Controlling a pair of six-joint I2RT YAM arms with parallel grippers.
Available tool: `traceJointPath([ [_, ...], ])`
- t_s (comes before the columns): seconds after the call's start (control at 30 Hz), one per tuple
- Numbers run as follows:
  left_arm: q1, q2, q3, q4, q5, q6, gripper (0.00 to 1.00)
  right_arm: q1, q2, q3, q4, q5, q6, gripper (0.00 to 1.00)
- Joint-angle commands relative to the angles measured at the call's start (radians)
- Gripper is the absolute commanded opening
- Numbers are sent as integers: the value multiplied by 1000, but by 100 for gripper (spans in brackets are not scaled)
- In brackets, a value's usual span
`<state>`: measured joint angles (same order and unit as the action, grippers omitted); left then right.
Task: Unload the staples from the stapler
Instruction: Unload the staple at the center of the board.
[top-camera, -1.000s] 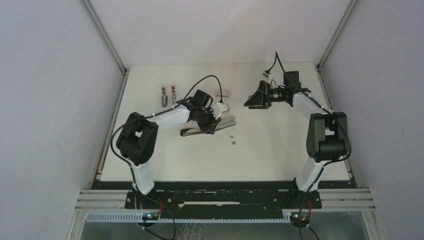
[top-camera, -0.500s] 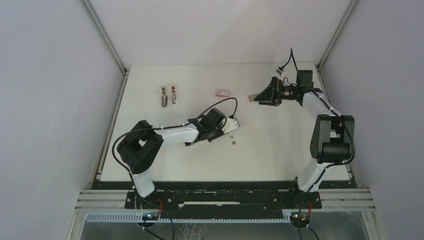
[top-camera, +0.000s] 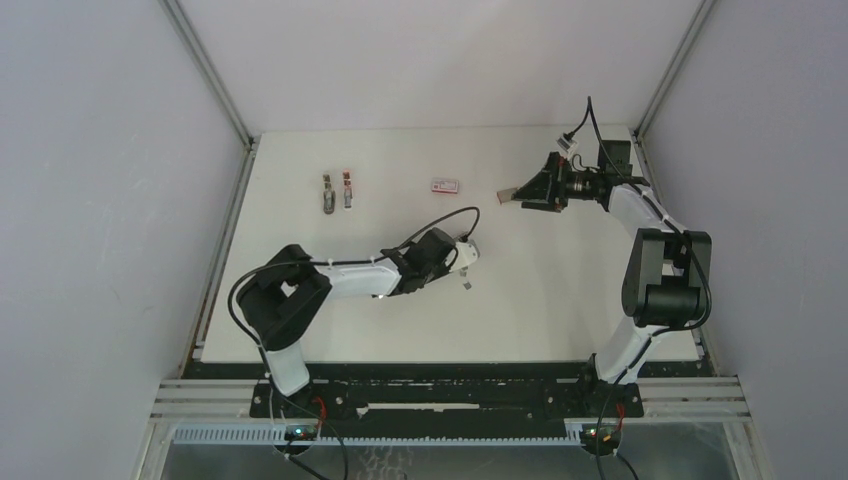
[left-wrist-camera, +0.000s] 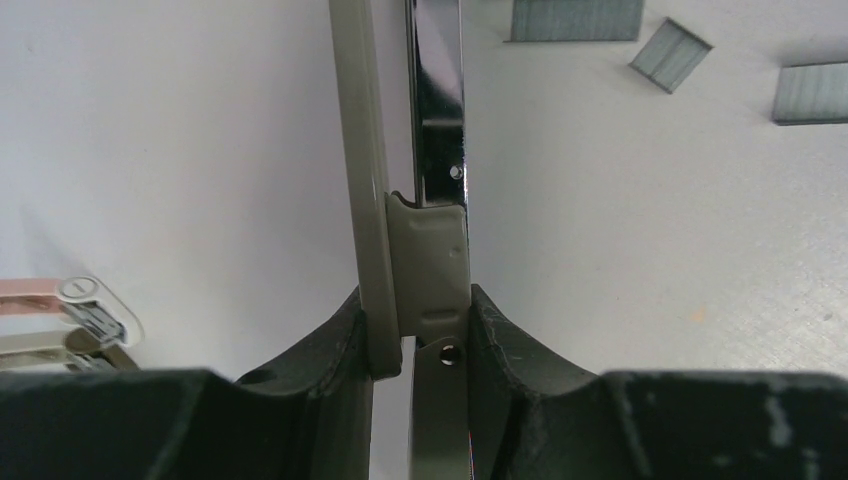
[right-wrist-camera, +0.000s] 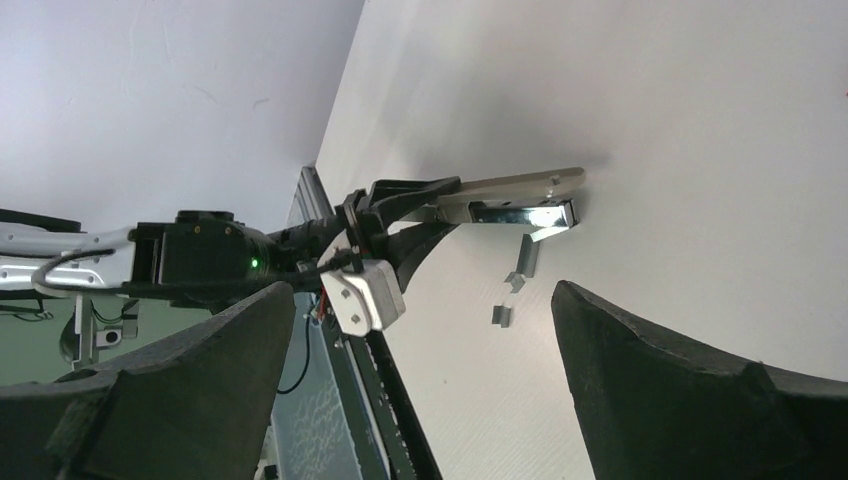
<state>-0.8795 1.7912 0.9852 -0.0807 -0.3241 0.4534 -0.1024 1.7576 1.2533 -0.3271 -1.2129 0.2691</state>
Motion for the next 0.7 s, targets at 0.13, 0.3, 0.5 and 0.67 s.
traceJointPath([
  [0.13,96,-75,97,-69,129,-135,0,-3,-37,12,11,-21,10,100],
  [0.3,123,-89,95,-70,186,-171,0,-2,-31,12,8,-19,11,100],
  [0.5,183,-83,123,-97,242,-236,0,-3,-26,12,7,-20,10,100],
  [0.67,257,-88,140,-132,376,-292,0,0,-18,12,7,-21,10,100],
])
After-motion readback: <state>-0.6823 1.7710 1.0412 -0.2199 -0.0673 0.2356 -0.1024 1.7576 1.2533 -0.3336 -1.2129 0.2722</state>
